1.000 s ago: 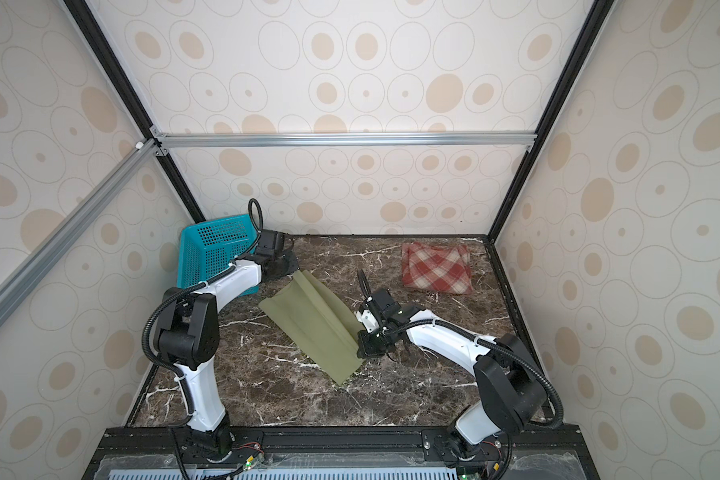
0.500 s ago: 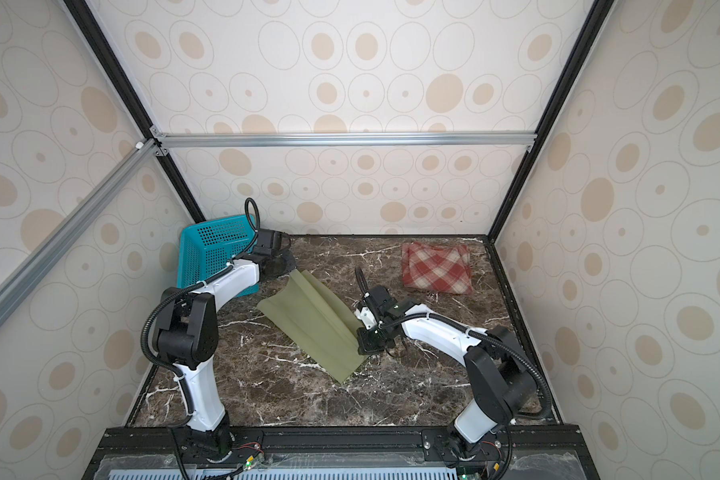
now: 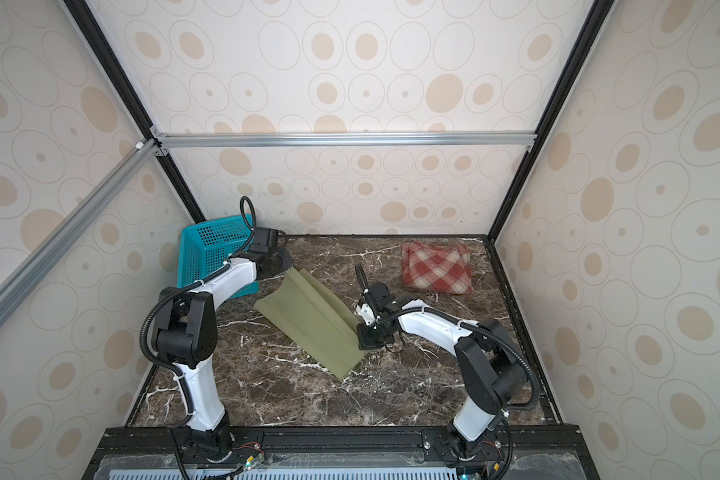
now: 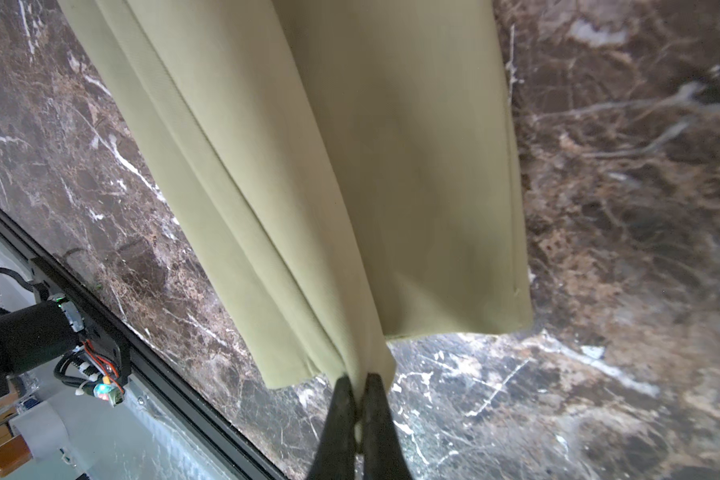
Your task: Fold and stack the skirts
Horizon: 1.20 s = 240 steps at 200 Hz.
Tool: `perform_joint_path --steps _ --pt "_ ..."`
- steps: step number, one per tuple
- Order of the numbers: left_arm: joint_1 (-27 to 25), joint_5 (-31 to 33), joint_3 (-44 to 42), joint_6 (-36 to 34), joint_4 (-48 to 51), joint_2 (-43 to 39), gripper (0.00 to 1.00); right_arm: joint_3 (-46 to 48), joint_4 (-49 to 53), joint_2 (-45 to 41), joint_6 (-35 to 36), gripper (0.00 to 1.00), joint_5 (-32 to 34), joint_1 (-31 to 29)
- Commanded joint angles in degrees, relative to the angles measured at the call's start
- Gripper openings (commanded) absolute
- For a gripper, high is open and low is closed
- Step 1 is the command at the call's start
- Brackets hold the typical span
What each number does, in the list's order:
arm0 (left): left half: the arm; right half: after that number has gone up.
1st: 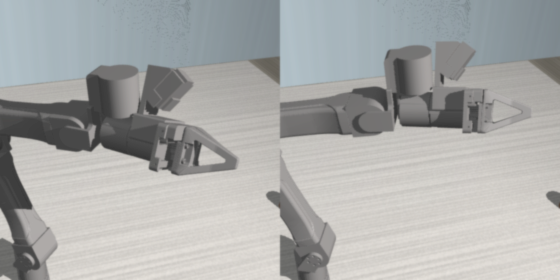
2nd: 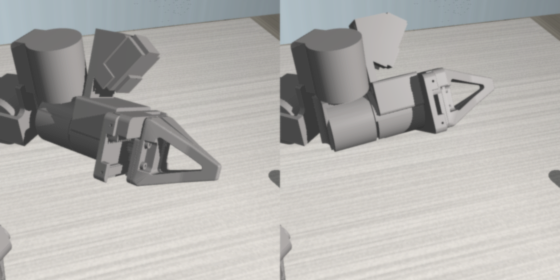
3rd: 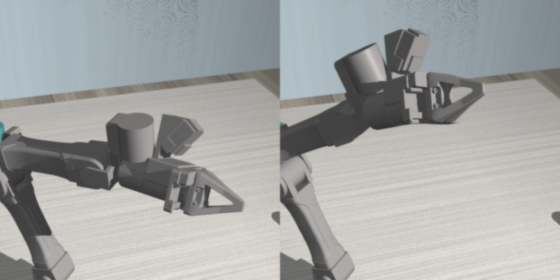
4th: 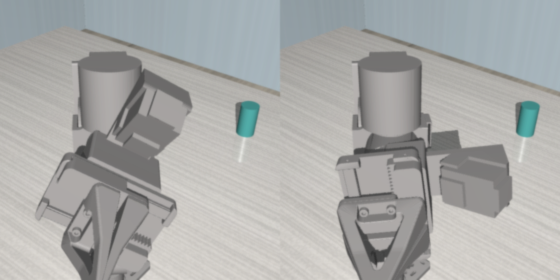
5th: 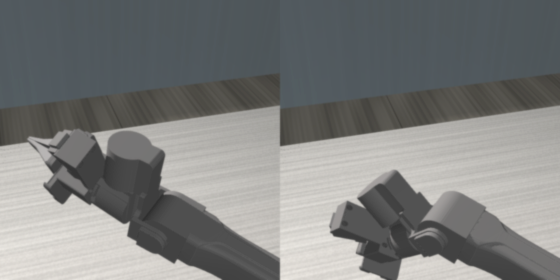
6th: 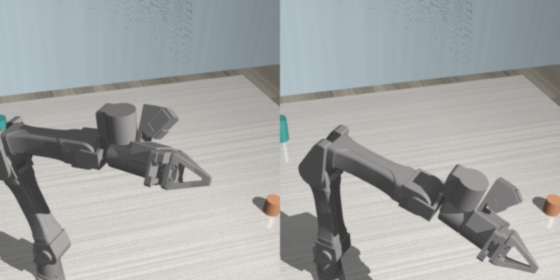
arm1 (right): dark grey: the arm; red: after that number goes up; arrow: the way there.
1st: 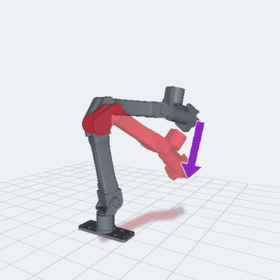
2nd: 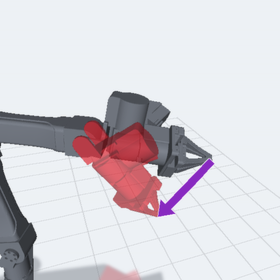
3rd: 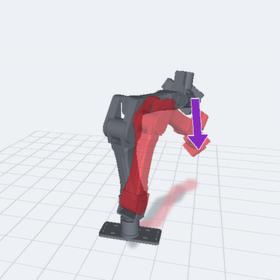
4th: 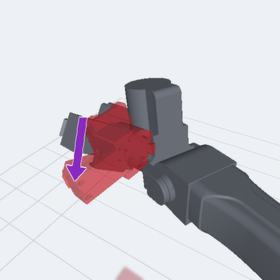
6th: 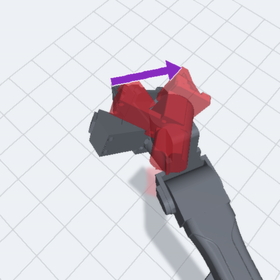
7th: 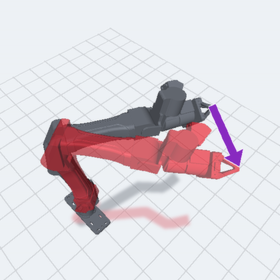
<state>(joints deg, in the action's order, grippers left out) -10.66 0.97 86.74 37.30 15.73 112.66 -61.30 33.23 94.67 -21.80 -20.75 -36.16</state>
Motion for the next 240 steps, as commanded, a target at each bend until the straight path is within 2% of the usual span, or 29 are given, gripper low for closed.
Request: perform_joint_path --steps 1,157,170,184,195,207,214,240 --pt "1.3 3.1 3.5 0.3 -1.7 1.7 0.00 -1.2 3.8 1.2 0.7 0.00 1.4 0.5" --pt "1.6 2.3 6.0 0.8 -4.7 10.0 0.00 -5.6 5.2 8.1 2.2 0.00 3.2 1.8" --pt "1.6 1.6 5.4 1.0 -5.9 9.9 0.00 -5.8 5.2 8.3 2.4 0.07 3.4 1.9" --pt "1.6 1.3 5.3 1.4 -6.7 10.1 0.00 -6.2 5.2 8.6 2.4 0.23 3.9 2.0" --pt "1.6 1.0 5.2 1.5 -6.9 10.1 0.11 -6.5 5.2 8.6 2.6 0.32 4.0 2.2" --pt "1.6 1.2 5.1 1.8 -7.2 9.9 0.41 -7.1 5.7 8.5 2.8 0.41 4.5 2.4" --pt "1.6 1.4 4.6 1.9 -7.5 9.5 0.47 -7.4 6.1 8.1 3.0 0.44 5.0 2.5" --pt "1.6 2.3 3.1 1.9 -8.4 7.4 0.56 -8.3 7.9 5.6 3.7 0.49 7.4 2.9"
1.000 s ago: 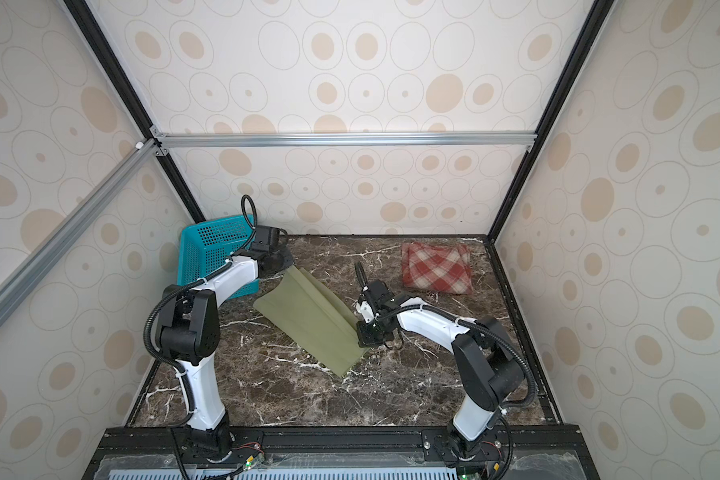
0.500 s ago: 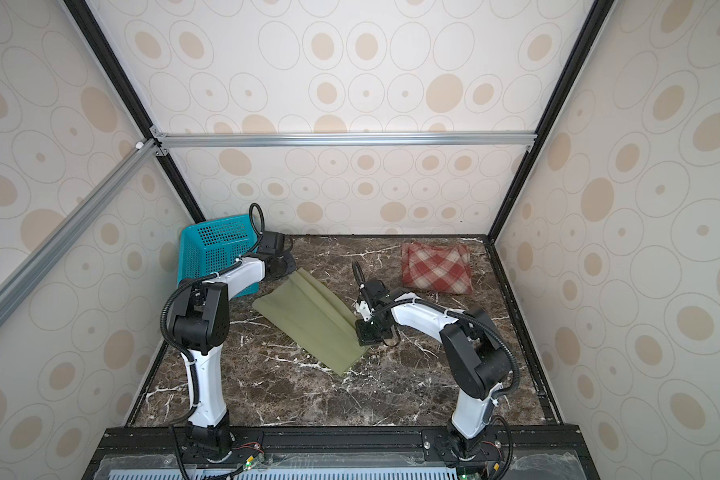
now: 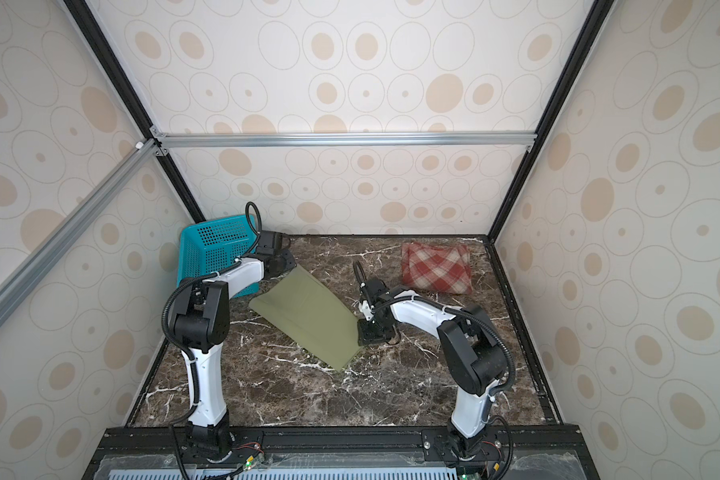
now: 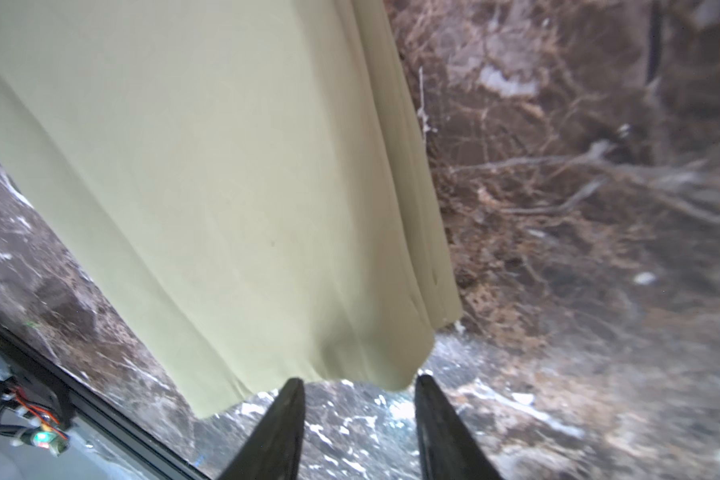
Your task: Fold and stack the skirts
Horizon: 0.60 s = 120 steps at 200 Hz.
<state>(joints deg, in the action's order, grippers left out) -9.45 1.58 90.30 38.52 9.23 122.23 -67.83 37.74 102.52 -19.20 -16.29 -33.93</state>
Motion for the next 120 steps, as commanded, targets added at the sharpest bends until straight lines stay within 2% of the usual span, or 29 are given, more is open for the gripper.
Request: perform_joint_path --steps 1,26,35,57,73,120 --pt "0.4 1.7 -0.5 0.6 -1.9 -2.2 0.56 -1.8 3.4 -2.4 1.1 0.49 3.0 0.7" --pt "0.4 0.6 -3.7 -0.2 -2.3 -5.1 0.52 -1.6 3.3 -5.5 1.3 0.49 4.1 0.6" --pt "0.4 -0.7 -5.9 -0.3 -3.0 -6.7 0.49 -1.1 2.3 -6.3 1.4 0.46 3.0 0.6" --pt "-0.1 -3.2 -13.9 -0.6 -5.3 -11.6 0.37 0.7 -1.2 -7.1 0.3 0.17 -0.7 0.6" --pt "-0.6 -3.8 -19.8 -1.5 -6.7 -14.6 0.30 2.3 -4.0 -6.7 -1.0 0.00 -2.0 0.5" --pt "-1.4 -4.1 -28.8 -3.5 -8.3 -16.5 0.21 4.5 -12.4 -2.9 -5.0 0.00 -4.8 0.6"
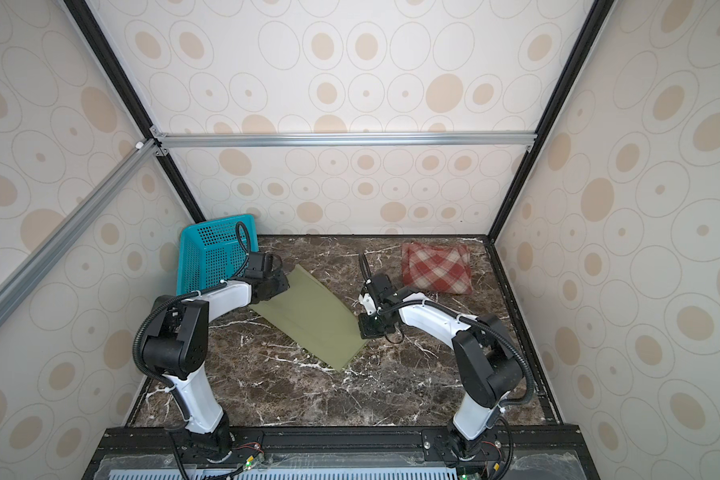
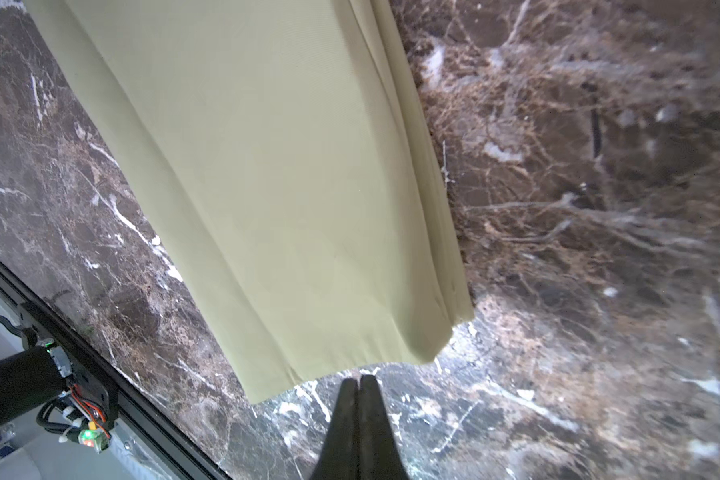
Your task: Fold and stack the skirts
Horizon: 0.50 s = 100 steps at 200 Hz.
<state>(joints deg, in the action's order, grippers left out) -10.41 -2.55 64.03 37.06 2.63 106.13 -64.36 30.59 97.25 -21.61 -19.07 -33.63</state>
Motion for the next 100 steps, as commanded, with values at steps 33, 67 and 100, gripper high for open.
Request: perform_joint_path --steps 33,67,100 --pt "-0.9 -0.5 -5.9 -2.3 -3.1 -0.3 0.18 0.6 -7.7 6.0 -5.0 0.00 -0.8 0.4" --pt "-1.5 0.4 -9.8 -2.6 -3.4 -2.7 0.17 0.0 -6.3 8.7 -4.8 0.00 3.7 1.3" --pt "-2.9 -0.5 -14.3 -1.6 -4.4 -5.8 0.17 -1.0 -4.3 10.4 -2.8 0.00 8.7 3.4"
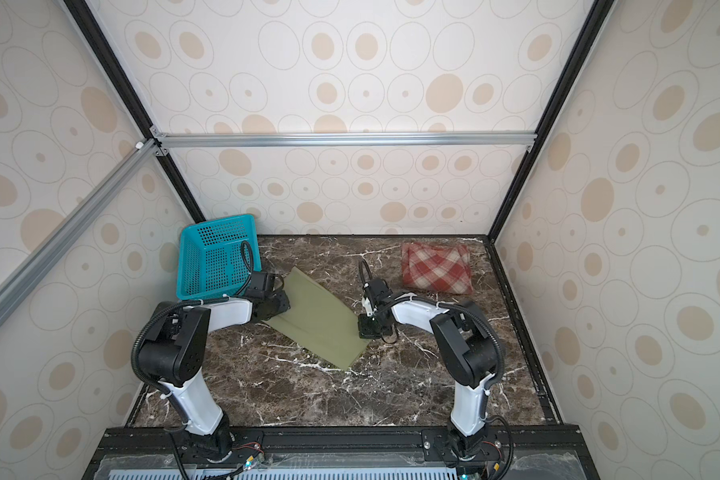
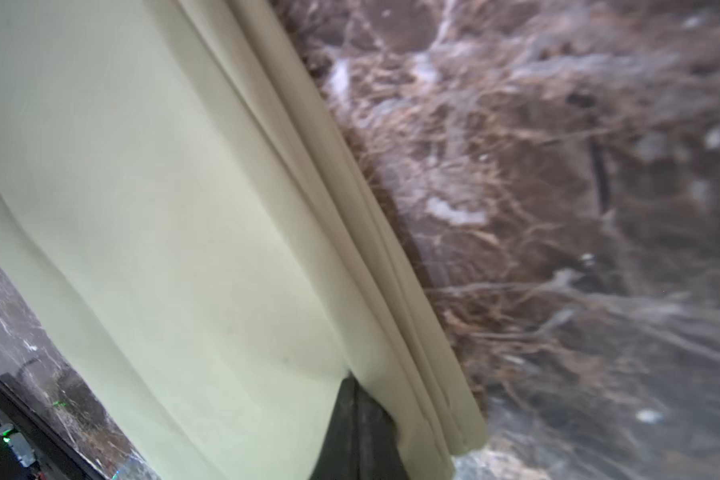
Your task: Fold and stack the skirts
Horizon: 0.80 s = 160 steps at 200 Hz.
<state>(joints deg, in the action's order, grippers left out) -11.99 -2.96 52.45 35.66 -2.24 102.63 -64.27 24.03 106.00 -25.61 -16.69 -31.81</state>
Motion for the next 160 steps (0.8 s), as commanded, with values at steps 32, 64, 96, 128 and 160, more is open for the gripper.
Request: perform_joint_path --steps 32,64,96,128,160 --pt "-3.7 0.4 -6.5 1.0 1.2 -5.8 0.17 -3.9 4.2 3.7 4.7 0.00 9.5 3.5" --pt "-6.9 -1.9 -11.0 4.1 0.8 -11.2 0.17 -8.4 4.9 7.0 7.4 0.00 10.4 5.8" --pt "-7.9 -2.5 -11.9 4.6 5.7 -17.0 0.18 -10.6 5.0 3.0 8.9 0.00 10.8 6.1" --pt "-7.9 2.4 -9.2 -0.4 13.6 -21.1 0.19 -8.6 5.4 -3.3 6.9 0.00 5.2 5.5" --pt "-7.8 4.1 -8.8 -2.8 16.0 -20.7 0.20 -5.1 5.3 -6.3 4.5 0.00 3.3 2.5"
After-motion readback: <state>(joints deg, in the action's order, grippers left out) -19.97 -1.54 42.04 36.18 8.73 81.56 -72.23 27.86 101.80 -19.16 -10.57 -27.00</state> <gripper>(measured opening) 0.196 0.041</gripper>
